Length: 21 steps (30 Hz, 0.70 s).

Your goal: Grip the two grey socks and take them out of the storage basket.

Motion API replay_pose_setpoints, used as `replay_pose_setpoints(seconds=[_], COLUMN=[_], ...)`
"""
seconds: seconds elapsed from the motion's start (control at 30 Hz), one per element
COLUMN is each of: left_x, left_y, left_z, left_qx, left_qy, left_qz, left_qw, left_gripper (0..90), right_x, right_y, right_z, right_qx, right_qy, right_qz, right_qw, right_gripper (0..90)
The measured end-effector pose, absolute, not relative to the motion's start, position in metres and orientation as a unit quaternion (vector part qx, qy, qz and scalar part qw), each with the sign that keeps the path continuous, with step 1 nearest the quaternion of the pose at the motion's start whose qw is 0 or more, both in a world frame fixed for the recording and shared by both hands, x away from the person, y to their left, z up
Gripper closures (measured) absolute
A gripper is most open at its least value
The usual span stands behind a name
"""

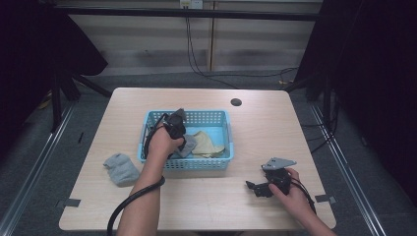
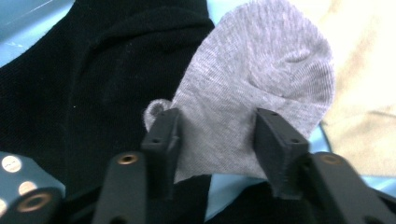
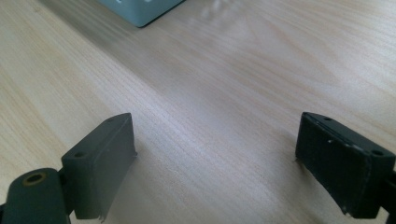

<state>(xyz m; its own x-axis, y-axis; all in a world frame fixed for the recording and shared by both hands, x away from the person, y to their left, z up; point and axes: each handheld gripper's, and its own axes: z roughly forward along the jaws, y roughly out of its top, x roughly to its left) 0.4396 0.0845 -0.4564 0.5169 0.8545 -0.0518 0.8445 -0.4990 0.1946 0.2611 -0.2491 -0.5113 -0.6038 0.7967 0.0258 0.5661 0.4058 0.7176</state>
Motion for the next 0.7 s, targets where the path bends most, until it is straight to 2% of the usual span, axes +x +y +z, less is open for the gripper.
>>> replay_pose_setpoints(seconds=[0.27, 0.7], left_x=[0.438, 0.441], left_y=[0.087, 0.089], left_z=[-0.453, -0.419], left_qx=[0.868, 0.873], left_qy=[0.488, 0.478], left_qz=[-0.003, -0.019], left_qw=[0.091, 0.091], left_gripper=[79.2, 81.7], right_x=[0.261, 0.261], right_y=[-0.249, -0.249], right_z=[-0.511, -0.511], right_qx=[0.414, 0.415], right_qy=[0.822, 0.822], right_qz=[0.354, 0.354], right_qw=[0.163, 0.163], right_gripper=[11.3, 11.3])
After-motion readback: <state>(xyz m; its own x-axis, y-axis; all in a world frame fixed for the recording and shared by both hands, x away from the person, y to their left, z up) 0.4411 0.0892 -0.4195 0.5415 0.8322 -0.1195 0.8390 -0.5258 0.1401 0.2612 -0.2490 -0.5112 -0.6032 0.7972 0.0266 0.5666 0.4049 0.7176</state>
